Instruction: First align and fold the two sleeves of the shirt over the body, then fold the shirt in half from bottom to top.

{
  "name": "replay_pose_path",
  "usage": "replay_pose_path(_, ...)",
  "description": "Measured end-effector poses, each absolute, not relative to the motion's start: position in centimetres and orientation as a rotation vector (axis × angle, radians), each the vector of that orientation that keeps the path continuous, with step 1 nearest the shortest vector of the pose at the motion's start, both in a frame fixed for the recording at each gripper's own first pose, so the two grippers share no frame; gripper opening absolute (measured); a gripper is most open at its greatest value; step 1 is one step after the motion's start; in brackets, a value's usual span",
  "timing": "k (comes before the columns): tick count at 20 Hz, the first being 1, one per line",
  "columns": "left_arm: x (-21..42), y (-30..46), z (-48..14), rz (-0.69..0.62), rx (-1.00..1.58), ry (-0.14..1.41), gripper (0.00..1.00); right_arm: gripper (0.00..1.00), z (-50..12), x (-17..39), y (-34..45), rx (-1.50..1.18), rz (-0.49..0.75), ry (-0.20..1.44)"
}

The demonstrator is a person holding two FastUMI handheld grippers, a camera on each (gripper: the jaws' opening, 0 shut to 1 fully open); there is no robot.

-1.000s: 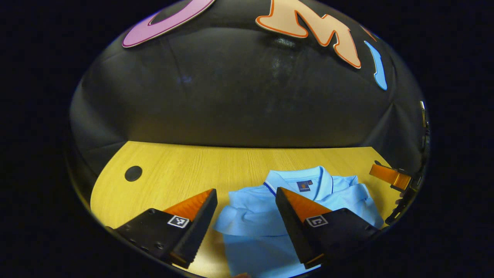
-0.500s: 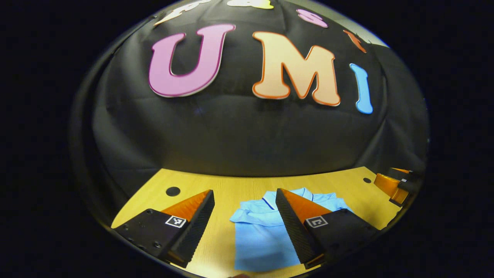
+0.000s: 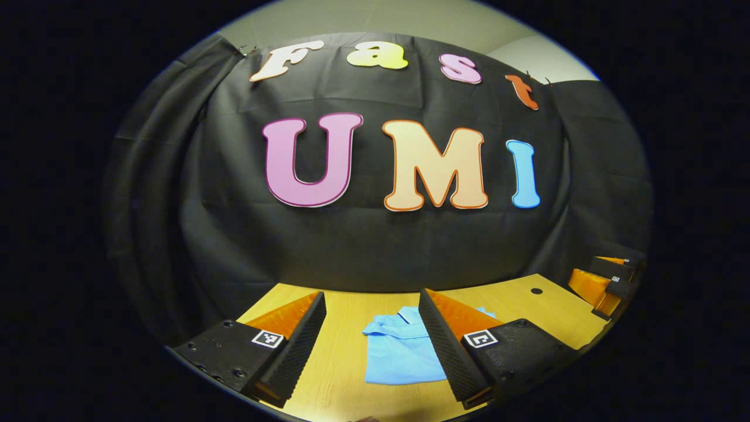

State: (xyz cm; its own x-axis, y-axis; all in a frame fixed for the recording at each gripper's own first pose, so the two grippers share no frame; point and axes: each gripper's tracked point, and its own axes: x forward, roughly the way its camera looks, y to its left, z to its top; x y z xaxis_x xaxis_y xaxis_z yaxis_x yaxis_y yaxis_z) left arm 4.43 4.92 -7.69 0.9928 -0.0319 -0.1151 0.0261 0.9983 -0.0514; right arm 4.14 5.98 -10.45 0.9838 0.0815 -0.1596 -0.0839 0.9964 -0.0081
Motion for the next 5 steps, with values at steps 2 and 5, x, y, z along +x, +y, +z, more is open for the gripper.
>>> replay_pose_path(2, 3.1, 5.4, -6.7, -0.002, -0.02, 0.081, 0.95, 0.97, -8.9, 2.9, 5.7, -0.015, 0.085, 0.095)
replay_pose_path(5, 1.9, 5.1, -6.3, -0.009, -0.025, 0.089, 0.95, 0.97, -9.2, 1.5, 5.7, -0.006, 0.084, 0.114)
